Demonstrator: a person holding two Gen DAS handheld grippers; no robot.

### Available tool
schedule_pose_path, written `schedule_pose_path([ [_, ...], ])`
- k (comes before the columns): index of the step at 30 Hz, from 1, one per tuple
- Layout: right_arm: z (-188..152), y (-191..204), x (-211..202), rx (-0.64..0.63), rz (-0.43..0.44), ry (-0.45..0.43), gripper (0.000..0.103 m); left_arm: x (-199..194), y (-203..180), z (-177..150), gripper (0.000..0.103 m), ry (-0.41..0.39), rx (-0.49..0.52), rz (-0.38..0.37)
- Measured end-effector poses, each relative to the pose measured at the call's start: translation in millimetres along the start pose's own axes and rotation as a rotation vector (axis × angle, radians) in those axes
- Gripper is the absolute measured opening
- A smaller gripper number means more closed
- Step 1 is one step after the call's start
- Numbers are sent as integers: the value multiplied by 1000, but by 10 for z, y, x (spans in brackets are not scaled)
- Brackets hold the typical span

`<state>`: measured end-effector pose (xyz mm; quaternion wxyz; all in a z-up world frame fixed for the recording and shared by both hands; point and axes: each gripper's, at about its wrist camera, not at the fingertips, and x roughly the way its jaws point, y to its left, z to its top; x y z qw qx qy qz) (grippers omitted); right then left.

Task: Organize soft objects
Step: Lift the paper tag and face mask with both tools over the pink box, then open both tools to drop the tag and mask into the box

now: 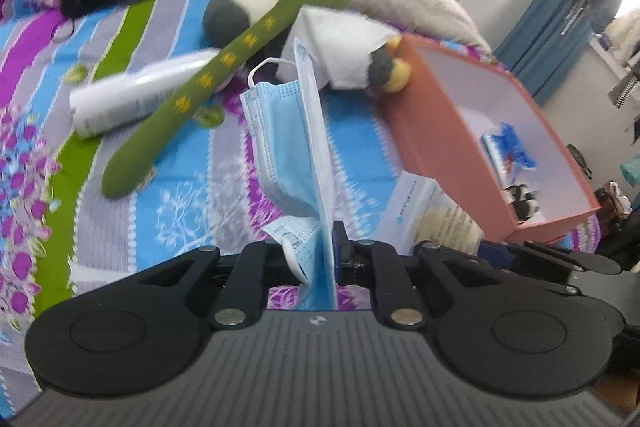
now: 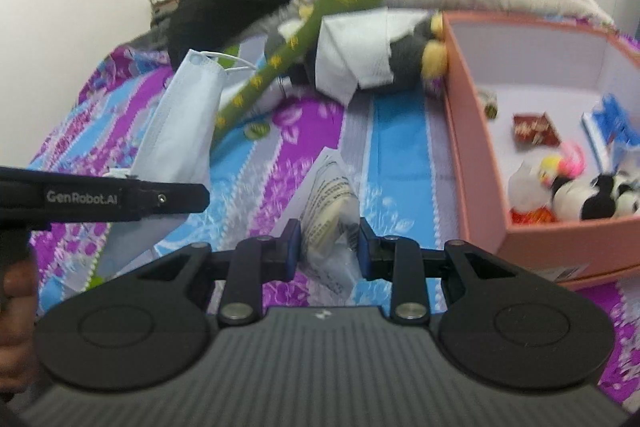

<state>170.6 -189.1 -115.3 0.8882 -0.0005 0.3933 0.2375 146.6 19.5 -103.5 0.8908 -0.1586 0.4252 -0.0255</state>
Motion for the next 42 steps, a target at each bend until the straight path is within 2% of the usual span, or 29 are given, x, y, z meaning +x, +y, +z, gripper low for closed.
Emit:
schedule_pose_path([
  [7, 301, 36, -417, -8, -3, -129, 32, -314, -237, 243, 15, -50, 33, -19],
  [13, 589, -52, -757, 3, 22, -243, 32, -590, -535, 498, 15, -128, 84, -52],
  [19, 907, -278, -1071, -12, -29, -339, 32, -651, -931, 813, 15, -152, 116, -125],
  [26, 1183, -738, -1323, 9, -104, -387, 32, -556, -1505, 1085, 15, -150, 161, -206],
  [30, 1278, -1050, -1375, 42, -160, -392, 32, -426, -1875, 1223, 15, -121, 198, -241],
  [33, 1274, -1356, -1311, 86, -205, -355, 32, -270, -2095, 1315, 15, -88, 204, -268],
  [36, 1208, -1672, -1160, 145, -239, -285, 32, -2, -2233, 1349, 15, -20, 196, -294],
  [42, 951, -2262, -781, 263, -294, -111, 32, 628, -2484, 1304, 15, 116, 221, -293],
])
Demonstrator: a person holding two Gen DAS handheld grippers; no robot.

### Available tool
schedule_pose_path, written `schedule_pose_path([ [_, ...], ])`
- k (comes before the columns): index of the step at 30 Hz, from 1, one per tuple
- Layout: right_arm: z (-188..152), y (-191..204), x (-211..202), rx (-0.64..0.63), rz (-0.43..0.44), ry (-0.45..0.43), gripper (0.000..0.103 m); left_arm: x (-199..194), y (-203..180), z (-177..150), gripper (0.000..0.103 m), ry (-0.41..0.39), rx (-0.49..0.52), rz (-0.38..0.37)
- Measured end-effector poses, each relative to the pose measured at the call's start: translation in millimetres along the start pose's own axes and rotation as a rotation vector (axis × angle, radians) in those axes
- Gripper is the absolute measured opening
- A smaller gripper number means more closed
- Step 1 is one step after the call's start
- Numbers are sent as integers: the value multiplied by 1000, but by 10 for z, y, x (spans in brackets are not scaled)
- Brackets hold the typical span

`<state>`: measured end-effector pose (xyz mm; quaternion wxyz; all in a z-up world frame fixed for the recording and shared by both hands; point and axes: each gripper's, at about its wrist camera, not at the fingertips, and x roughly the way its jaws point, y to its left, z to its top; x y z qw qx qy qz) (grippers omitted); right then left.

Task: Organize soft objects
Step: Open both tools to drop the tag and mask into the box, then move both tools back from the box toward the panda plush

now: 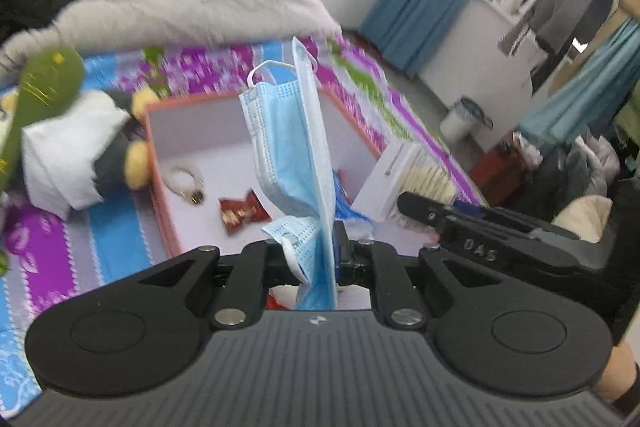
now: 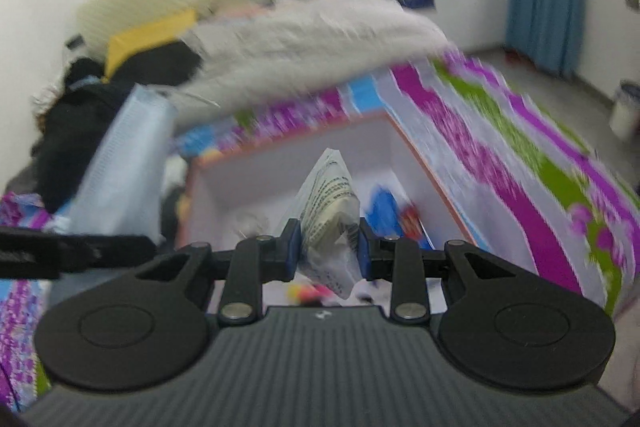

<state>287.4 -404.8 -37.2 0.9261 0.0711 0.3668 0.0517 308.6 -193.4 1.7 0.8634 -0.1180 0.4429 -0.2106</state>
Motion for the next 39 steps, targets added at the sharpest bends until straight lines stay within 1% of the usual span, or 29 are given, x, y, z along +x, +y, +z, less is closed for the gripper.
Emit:
schedule_pose_path([
  [4, -167, -221, 233, 22, -42, 79, 32, 384, -2, 15, 15, 71, 22, 17],
  [8, -285, -370, 382, 45, -65, 128, 32, 755, 17, 27, 15, 146, 42, 39],
  [11, -381, -436, 424, 52, -74, 147, 32, 936, 41, 13, 15, 173, 51, 72],
  [14, -449, -467, 436, 59, -81, 160, 33, 1032, 55, 1, 15, 190, 46, 79],
  [15, -460, -482, 441, 61, -81, 162, 33, 1058, 53, 0, 16, 195, 48, 78],
  [16, -473, -494, 446, 65, -80, 163, 36, 1078, 53, 3, 20, 199, 52, 85],
  [17, -479, -506, 454, 70, -81, 168, 36, 1096, 55, 4, 22, 208, 55, 91],
  [18, -481, -518, 459, 75, -86, 170, 39, 1084, 41, -5, 27, 212, 61, 93],
  [19, -473, -536, 472, 78, -90, 170, 44, 1066, 22, -14, 37, 208, 70, 96],
  [21, -455, -544, 451, 81, -94, 158, 46, 1027, 13, -18, 51, 186, 82, 124],
  [28, -353, -418, 119, 46, -91, 47, 47, 635, -85, 6, 51, 63, 133, 151],
  [34, -291, -247, -291, 29, -48, -79, 47, 126, -200, -36, 51, -68, 188, 156],
  [39, -334, -75, -554, 18, -11, -145, 47, -264, -205, -152, 51, -150, 202, 135],
])
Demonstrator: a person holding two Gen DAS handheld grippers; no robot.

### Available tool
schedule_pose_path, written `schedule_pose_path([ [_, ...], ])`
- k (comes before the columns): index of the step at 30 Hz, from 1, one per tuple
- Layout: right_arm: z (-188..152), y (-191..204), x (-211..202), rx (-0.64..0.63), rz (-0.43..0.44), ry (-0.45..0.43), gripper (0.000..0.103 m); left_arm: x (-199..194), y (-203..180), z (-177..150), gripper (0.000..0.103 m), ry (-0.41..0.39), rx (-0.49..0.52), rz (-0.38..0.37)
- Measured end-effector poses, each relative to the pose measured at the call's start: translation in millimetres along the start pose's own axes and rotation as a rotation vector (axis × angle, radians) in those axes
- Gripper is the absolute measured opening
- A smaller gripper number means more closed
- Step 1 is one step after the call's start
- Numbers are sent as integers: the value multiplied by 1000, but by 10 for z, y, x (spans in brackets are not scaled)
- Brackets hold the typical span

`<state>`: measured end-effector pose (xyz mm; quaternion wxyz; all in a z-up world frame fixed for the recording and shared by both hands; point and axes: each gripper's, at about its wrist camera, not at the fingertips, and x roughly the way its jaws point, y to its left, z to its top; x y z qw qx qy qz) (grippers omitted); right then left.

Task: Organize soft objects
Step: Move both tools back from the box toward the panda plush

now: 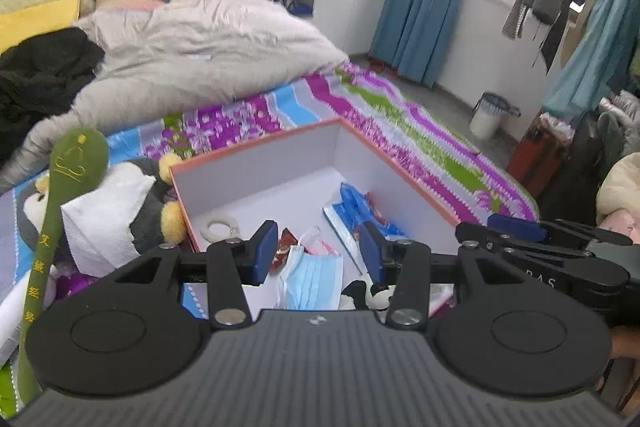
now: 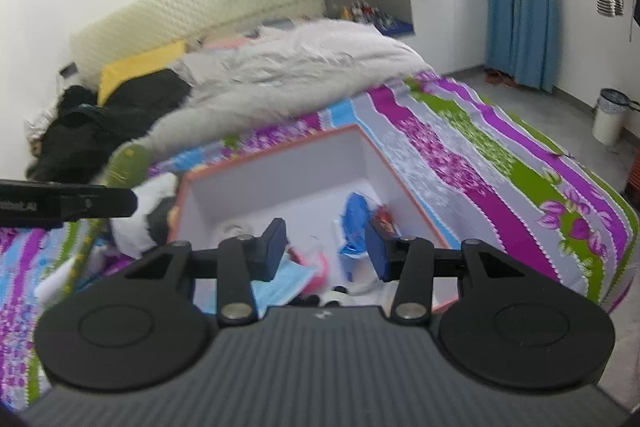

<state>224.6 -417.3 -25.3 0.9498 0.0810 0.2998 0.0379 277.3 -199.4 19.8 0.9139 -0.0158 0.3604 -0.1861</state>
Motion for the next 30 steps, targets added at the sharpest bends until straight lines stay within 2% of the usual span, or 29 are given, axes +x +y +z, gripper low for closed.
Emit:
schedule_pose_path([
  [12, -180, 418, -478, -29, 93, -87, 47, -717, 159, -387, 51, -99, 3, 48],
  [18, -313, 597, -695, -53, 150, -136, 47, -996, 237, -658, 51, -105, -41, 43],
  [21, -387, 705, -776, -84, 147, -149, 47, -1063, 259, -778, 54, -100, -56, 34],
  [26, -536, 854, -813, -102, 160, -140, 47, -1130, 281, -976, 54, -92, -53, 52],
  [30, -676, 943, -806, -110, 171, -125, 47, -1176, 383, -1106, 54, -93, -97, 61],
])
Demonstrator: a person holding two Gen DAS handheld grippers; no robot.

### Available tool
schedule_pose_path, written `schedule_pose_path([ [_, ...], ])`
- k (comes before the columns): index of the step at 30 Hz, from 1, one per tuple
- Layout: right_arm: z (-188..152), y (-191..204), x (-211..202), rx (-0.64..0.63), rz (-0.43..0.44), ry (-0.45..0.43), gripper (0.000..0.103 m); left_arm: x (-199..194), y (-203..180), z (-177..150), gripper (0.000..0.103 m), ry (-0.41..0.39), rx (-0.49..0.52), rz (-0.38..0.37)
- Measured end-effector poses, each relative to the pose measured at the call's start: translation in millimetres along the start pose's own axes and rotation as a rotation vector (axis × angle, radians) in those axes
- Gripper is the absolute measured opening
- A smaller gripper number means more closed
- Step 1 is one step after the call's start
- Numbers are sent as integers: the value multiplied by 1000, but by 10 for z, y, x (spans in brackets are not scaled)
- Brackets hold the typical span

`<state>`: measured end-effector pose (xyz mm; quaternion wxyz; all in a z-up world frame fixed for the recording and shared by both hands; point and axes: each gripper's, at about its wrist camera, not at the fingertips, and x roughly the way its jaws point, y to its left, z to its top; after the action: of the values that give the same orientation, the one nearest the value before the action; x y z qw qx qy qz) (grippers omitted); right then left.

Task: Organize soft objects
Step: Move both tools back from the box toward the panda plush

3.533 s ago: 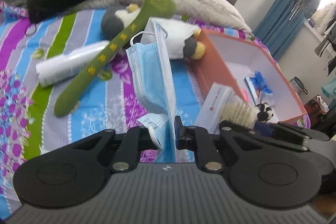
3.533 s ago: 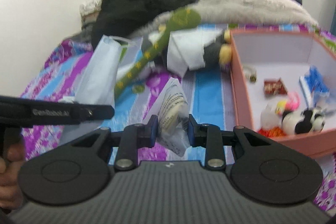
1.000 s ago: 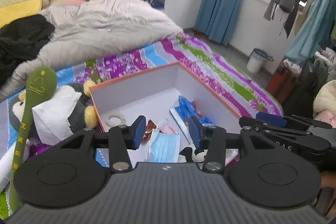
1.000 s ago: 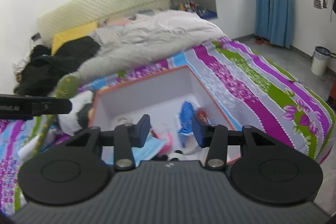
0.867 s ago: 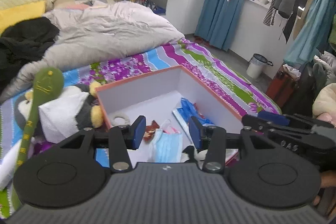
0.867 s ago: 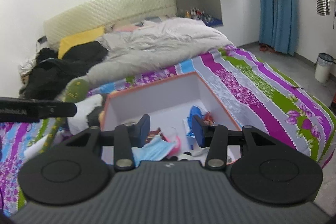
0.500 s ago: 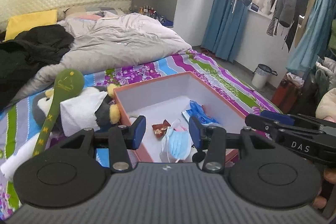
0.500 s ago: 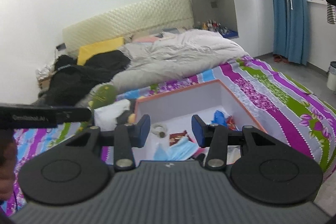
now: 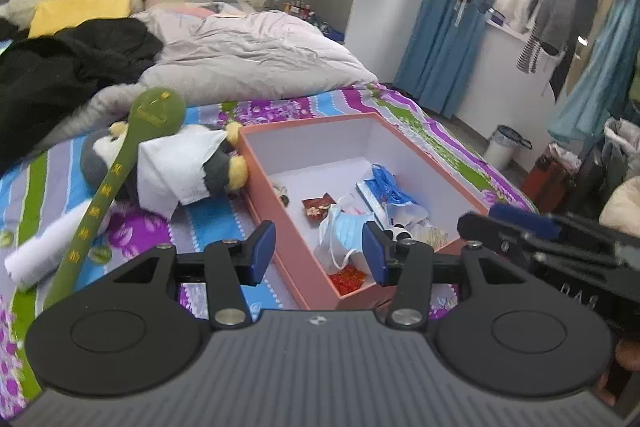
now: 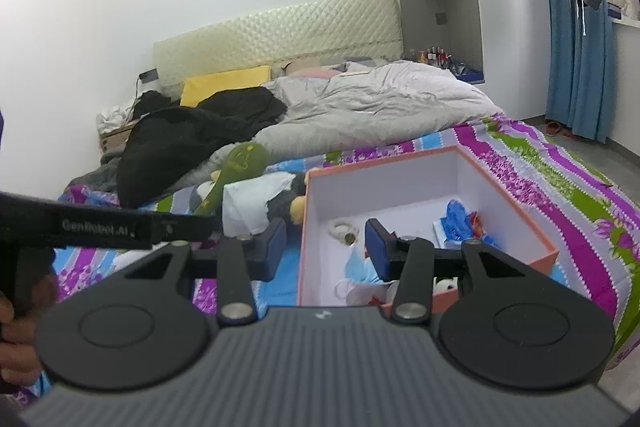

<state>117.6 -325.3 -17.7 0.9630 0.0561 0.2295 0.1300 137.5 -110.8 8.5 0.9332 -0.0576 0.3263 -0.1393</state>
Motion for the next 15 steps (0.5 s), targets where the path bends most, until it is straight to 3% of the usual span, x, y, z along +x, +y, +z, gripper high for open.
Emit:
schedule_pose_path([
  [15, -525, 397, 162, -37, 49, 96, 47, -203, 535, -491, 54, 7, -83, 93],
])
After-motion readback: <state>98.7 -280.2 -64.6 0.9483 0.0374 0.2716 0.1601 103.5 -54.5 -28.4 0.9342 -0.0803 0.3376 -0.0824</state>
